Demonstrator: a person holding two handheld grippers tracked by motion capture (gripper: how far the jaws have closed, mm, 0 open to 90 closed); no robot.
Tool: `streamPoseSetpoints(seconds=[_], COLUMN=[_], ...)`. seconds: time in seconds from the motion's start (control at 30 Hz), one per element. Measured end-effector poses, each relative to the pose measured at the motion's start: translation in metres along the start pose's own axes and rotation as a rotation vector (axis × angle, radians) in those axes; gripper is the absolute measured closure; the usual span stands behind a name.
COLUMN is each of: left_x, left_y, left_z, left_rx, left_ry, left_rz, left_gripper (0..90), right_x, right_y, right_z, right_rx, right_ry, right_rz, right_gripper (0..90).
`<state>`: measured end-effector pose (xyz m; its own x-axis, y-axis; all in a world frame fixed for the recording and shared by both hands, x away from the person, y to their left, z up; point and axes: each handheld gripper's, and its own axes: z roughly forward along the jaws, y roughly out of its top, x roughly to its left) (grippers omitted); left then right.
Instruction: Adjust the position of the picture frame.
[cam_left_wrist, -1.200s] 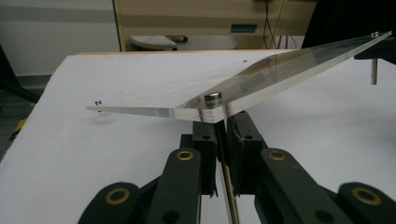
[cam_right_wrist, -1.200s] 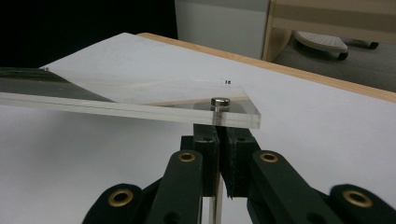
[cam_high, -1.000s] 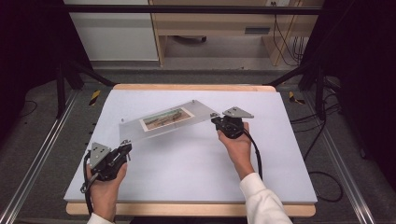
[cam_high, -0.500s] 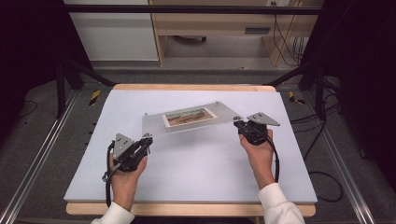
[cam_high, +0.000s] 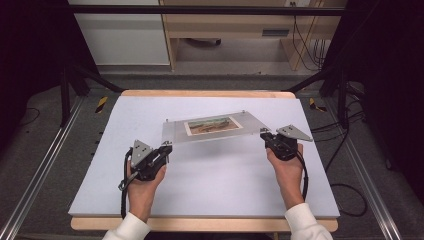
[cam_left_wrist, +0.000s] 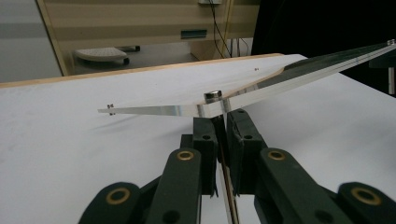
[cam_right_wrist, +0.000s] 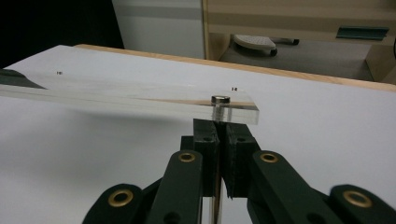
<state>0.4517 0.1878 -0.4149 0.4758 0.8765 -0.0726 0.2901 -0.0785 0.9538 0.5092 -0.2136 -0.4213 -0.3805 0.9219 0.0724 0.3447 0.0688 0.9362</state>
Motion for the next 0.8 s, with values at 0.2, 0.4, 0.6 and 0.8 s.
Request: streamPoseSetpoints(seconds=[0.2,0.4,0.6,0.8], left_x=[-0.002,-0.003,-0.004,-0.004], left_y=[0.0,0.002,0.005,0.005], left_z=[0.004,0.009,0.014,0.016], left_rx=[-0.007,-0.006,-0.005,-0.003], left_ry=[-0.02,-0.035,-0.05,-0.052], left_rz=[-0.003,0.006,0.015,0.017], left_gripper=[81.8,81.8,81.8,81.8], right_x=[-0.003,-0.005,-0.007,-0.007], right_y=[0.0,-0.002,-0.005,-0.008], right_z=[-0.007,-0.014,-0.02,-0.025], right_rx=[-0.005,-0.015,-0.017,-0.013], right_ry=[-0.015,-0.028,-0.041,-0.054], right_rz=[-0.003,0.001,0.015,0.025], right_gripper=[85.5,85.5,85.4,85.3])
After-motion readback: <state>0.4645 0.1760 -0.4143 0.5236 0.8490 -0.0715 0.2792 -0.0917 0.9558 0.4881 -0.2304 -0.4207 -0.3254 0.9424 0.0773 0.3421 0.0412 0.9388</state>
